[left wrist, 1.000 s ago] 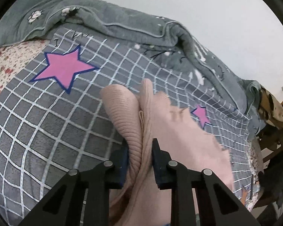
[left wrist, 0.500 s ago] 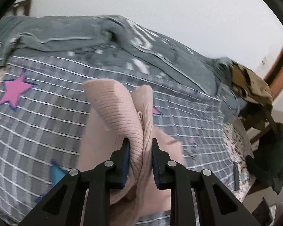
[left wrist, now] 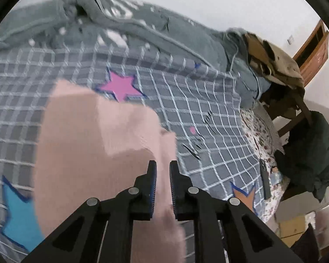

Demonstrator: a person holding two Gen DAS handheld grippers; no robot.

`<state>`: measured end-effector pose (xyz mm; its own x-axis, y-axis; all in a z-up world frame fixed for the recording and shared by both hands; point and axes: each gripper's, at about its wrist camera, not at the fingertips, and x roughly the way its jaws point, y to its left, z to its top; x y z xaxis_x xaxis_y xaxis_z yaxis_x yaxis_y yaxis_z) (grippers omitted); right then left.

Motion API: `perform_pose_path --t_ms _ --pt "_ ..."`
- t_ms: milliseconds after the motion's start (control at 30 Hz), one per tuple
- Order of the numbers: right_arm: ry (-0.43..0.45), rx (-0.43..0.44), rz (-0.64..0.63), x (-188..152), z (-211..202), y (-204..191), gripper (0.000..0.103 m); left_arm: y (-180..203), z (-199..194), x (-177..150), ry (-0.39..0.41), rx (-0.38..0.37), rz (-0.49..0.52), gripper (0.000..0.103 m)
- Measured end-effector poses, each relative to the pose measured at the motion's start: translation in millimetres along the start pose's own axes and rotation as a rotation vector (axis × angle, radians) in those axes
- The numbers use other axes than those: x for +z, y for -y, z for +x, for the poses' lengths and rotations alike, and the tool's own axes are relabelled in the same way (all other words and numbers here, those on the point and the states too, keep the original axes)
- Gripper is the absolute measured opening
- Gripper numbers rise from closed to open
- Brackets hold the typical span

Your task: Fold small clothes

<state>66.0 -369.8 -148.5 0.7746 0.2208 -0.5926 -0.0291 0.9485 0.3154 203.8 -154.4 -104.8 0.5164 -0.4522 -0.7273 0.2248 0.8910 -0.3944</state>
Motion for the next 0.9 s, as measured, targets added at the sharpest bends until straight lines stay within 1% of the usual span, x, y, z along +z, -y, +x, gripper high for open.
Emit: perform_pose_path --t_ms 33,100,133,200,233,300,333,367,400,467,500,533,567,600,633,667,700,733,767,800,833,867,900 --pt "-0.002 0.022 0.004 2 3 -4 0.024 -8 -6 4 0.011 0.003 -0.003 0.015" --pt "-0.003 0.055 0.003 7 7 -14 0.029 -27 -21 10 0.042 0.022 -0.022 0.023" --pt "-0.001 0.08 -0.003 11 11 -21 0.03 -37 -25 13 0.053 0.035 -0.033 0.026" --pt "0.001 0.12 -0.012 16 16 -34 0.038 -62 -39 17 0.08 0.065 -0.061 0.036" --pt "0.002 0.157 -0.009 20 21 -42 0.04 -73 -43 19 0.093 0.074 -0.077 0.04" --pt "0.006 0.222 0.028 26 26 -50 0.043 -95 -52 19 0.115 0.071 -0.108 0.052" --pt "0.006 0.257 0.056 30 32 -56 0.043 -104 -56 18 0.122 0.064 -0.122 0.053" --pt "0.004 0.259 0.063 32 37 -60 0.046 -113 -59 17 0.126 0.059 -0.137 0.053" --pt "-0.002 0.236 0.063 33 44 -65 0.046 -122 -62 16 0.128 0.057 -0.15 0.053" --pt "-0.045 0.152 0.073 36 67 -72 0.046 -135 -65 13 0.127 0.057 -0.16 0.053" --pt "-0.07 0.14 0.087 36 77 -73 0.046 -142 -66 12 0.125 0.053 -0.162 0.053" --pt "-0.105 0.136 0.101 36 91 -74 0.041 -145 -65 10 0.123 0.053 -0.162 0.053" --pt "-0.118 0.126 0.093 36 98 -76 0.015 -148 -65 9 0.12 0.054 -0.162 0.053" --pt "-0.12 0.11 0.062 37 102 -80 0.012 -153 -63 8 0.113 0.052 -0.162 0.053" --pt "-0.078 0.092 0.015 40 98 -83 0.011 -156 -62 7 0.108 0.05 -0.159 0.053" --pt "-0.025 0.081 -0.005 42 89 -82 0.01 -158 -61 5 0.105 0.046 -0.153 0.053" --pt "0.033 0.087 -0.011 44 76 -78 0.01 -158 -60 3 0.105 0.045 -0.145 0.053" --pt "0.093 0.137 0.013 46 59 -67 0.01 -158 -59 2 0.105 0.046 -0.134 0.053" --pt "0.124 0.153 0.041 45 50 -58 0.01 -158 -56 0 0.098 0.043 -0.121 0.053" --pt "0.143 0.144 0.063 43 46 -51 0.01 -158 -54 -1 0.089 0.033 -0.117 0.053" --pt "0.149 0.111 0.082 36 45 -40 0.01 -158 -52 -2 0.079 0.018 -0.112 0.053" --pt "0.13 0.094 0.086 30 51 -34 0.01 -155 -48 -2 0.069 0.007 -0.104 0.053" --pt "0.086 0.077 0.093 24 62 -28 0.01 -152 -44 -3 0.059 0.004 -0.09 0.053"
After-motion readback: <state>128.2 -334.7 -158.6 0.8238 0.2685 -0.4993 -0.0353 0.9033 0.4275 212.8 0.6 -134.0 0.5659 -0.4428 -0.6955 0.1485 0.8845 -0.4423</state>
